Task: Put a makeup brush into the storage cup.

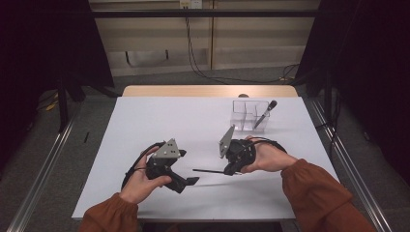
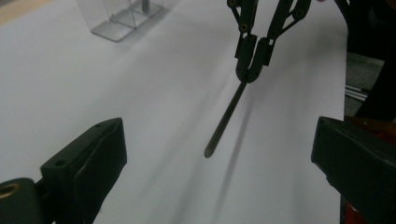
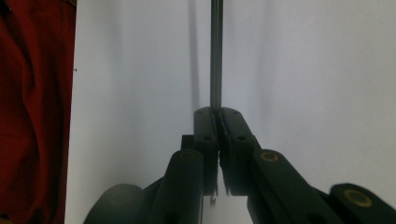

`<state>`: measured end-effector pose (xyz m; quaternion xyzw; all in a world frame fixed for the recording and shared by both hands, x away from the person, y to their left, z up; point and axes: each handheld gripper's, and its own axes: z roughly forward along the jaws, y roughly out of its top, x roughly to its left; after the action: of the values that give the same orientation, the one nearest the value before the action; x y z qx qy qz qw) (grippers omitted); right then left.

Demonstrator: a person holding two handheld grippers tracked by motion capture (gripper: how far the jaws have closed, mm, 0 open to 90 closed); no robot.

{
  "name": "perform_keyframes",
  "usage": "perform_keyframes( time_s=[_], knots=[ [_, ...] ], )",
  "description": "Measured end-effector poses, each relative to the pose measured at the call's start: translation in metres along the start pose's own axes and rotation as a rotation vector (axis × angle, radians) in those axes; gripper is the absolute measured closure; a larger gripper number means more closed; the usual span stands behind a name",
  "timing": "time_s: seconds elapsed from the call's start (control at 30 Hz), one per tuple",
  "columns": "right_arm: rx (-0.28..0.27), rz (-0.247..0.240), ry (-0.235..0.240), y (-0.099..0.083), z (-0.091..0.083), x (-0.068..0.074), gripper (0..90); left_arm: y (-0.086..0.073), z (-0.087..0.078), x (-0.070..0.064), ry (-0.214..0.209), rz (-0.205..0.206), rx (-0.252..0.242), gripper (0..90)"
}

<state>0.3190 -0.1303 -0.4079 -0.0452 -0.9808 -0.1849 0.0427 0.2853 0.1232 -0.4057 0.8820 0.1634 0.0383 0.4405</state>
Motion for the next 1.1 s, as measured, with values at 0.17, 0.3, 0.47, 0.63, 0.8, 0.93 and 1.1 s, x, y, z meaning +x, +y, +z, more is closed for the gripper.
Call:
perform_keyframes(
  time_s=[0.17,0.3,0.47,0.63,0.8,0.93,1.1],
  knots=[
    [-0.001,-0.019,0.01,0.005,0.0,0.004,86.4,0.002,0.003,-0.001,-0.021,0.031,0.052,3.6],
    [0.014,-0.021,0.002,0.006,0.0,0.003,86.5,0.005,0.006,-0.001,-0.05,0.036,0.104,4.4],
    [0.029,-0.037,0.0,0.009,-0.001,0.003,86.5,0.009,0.014,-0.003,-0.091,0.044,0.199,3.9],
    [0.067,-0.052,0.001,0.013,0.002,0.004,86.5,0.011,0.019,-0.003,-0.139,0.048,0.277,3.9],
    [0.09,-0.059,0.005,0.016,0.005,0.005,86.4,0.013,0.025,-0.002,-0.157,0.046,0.333,4.9],
    [0.1,-0.063,0.008,0.017,0.007,0.004,86.4,0.014,0.031,-0.001,-0.17,0.051,0.359,4.9],
    [0.101,-0.063,0.009,0.017,0.006,0.005,86.5,0.017,0.034,-0.003,-0.158,0.059,0.398,3.9]
  ],
)
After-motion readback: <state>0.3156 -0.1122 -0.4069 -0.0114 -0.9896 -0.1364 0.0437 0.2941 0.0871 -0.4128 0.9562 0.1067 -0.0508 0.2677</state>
